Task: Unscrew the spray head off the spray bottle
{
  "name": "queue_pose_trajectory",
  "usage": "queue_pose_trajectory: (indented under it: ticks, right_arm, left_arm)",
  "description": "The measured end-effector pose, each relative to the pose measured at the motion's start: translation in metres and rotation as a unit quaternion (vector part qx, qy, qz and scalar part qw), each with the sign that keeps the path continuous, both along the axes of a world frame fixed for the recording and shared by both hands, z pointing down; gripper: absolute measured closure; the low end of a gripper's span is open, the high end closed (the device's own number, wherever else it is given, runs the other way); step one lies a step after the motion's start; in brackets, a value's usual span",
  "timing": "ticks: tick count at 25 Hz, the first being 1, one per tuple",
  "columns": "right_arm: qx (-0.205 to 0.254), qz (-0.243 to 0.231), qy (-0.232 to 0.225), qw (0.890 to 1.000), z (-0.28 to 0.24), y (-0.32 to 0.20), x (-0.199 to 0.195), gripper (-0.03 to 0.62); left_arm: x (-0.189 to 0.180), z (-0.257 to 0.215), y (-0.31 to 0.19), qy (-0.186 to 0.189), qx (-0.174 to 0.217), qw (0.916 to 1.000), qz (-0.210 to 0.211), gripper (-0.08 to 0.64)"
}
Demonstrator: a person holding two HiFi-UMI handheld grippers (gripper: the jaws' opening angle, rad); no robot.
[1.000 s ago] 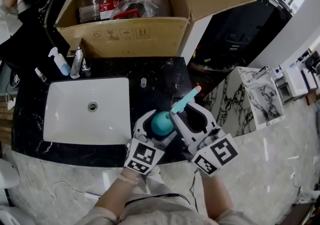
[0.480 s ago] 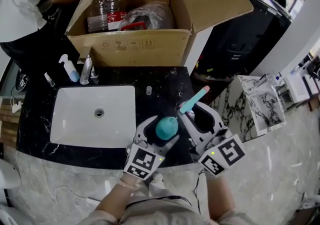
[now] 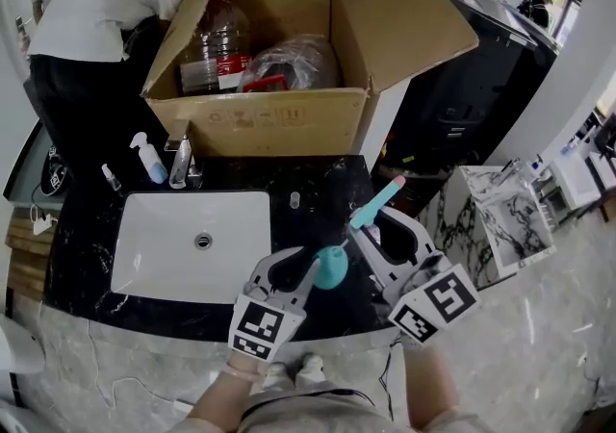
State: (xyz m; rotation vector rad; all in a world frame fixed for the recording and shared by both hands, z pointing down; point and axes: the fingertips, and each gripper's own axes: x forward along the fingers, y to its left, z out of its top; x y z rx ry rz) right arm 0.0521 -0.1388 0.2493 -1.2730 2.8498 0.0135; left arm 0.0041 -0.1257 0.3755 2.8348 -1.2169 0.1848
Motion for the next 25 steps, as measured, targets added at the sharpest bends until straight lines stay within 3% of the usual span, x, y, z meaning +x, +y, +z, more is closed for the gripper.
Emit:
queue_pose_trajectory:
  ticks: [2,4,15,25]
  right_arm:
    - [0.002,-0.001,0.001,1.000,-0.003,0.000,0.000,0.453]
    - [0.002,-0.002,-0.001,1.000,-0.005,0.000,0.001,0.453]
    - [0.011,-0.001,-0.014,1.000,-0.023,0.000,0.009,0.453]
    - [0.021,0.028,-0.005,0.999,-0.028,-0.001,0.029,0.453]
  left_arm:
    - [-0.008,-0.003,-0.003,0.006,-0.002,0.9999,-0.016,0.533]
    - [-0.016,-0.003,-0.007,0.014,-0.009,0.9994,-0.030,0.554]
    - [-0.037,-0.011,-0.017,0.018,-0.016,0.9975,-0.067,0.555]
    - [-0.053,-0.017,-0.019,0.028,-0.015,0.9953,-0.092,0.554]
